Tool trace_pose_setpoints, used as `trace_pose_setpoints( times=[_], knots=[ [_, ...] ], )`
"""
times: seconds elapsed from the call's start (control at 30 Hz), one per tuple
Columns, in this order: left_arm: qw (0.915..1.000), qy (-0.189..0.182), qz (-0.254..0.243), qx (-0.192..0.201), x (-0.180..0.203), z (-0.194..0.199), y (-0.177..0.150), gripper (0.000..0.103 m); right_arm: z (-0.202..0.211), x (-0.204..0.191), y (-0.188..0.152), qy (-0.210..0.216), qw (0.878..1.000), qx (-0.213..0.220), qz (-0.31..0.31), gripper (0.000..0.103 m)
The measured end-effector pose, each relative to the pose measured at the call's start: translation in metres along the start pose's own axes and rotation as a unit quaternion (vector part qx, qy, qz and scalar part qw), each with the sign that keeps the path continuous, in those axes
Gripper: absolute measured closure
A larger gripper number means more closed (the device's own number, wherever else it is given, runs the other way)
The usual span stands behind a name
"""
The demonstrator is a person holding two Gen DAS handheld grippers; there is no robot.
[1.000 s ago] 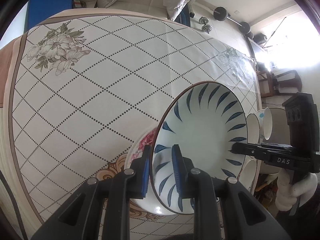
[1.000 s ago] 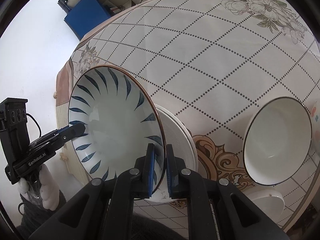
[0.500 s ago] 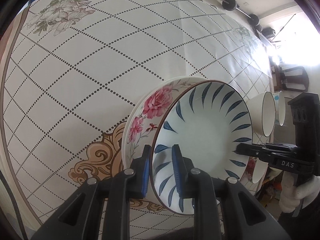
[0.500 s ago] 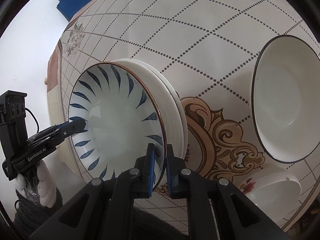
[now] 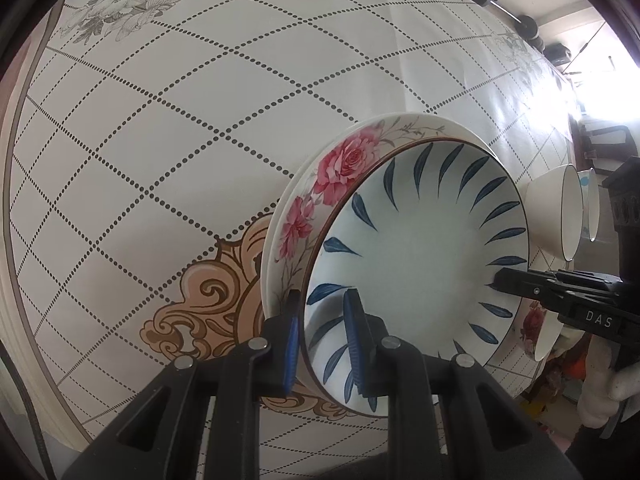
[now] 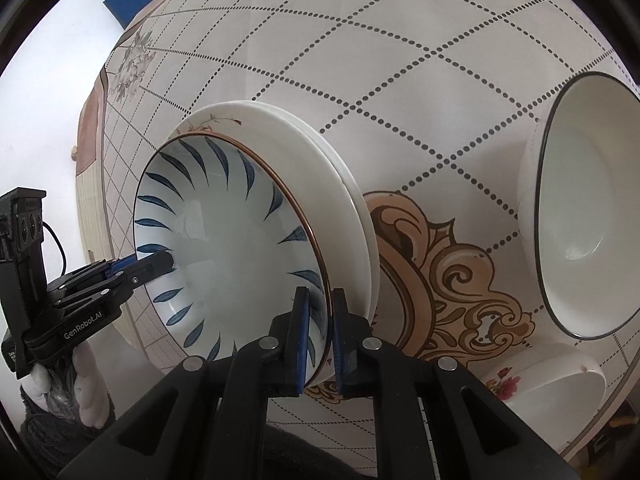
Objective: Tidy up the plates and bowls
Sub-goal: 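Lower the blue-leaf plate onto the pink-flower plate stack and open both tools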
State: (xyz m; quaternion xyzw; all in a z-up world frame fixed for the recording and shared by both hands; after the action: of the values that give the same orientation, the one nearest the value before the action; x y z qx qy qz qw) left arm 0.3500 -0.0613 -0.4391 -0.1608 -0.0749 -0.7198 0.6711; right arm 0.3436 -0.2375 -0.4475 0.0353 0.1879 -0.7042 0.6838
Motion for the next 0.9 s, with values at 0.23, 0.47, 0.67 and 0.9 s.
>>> trace_pose_setpoints(
  times=[0.23,0.47,0.67,0.9],
  knots=[
    [1.0,0.004,0.007,-0.004,0.005,-0.006,0.003,0.085,-0.006,-0.003,0.013,-0.013,1.0,-0.004,-0.004,0.091],
    [0.9997,0.003,0.021,-0.013,-0.001,-0.004,0.009,0.085,-0.005,0.001,0.016,-0.012,1.0,-0.005,-0.015,0.09],
    [0.9986,0.0,0.038,-0.038,-0.004,-0.004,0.012,0.084,-0.007,0.004,0.021,-0.001,0.999,-0.018,-0.041,0.088],
    [0.9957,-0.02,0.06,-0.068,-0.007,-0.008,0.01,0.083,-0.004,-0.002,0.023,0.031,0.997,-0.043,-0.05,0.065]
  ],
)
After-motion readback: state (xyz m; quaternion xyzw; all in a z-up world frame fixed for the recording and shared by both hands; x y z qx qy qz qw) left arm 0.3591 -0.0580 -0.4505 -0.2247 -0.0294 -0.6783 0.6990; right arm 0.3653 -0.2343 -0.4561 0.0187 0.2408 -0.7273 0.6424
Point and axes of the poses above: each gripper's, at about its wrist camera, not at the fingertips, and z roughly against the way its jaws point, x to its right, y to its top, the point moved 10 cm from there along -z, roughly the way its jaws point, and after that the axes turned 5 degrees about -y, right-handed, at the moved point
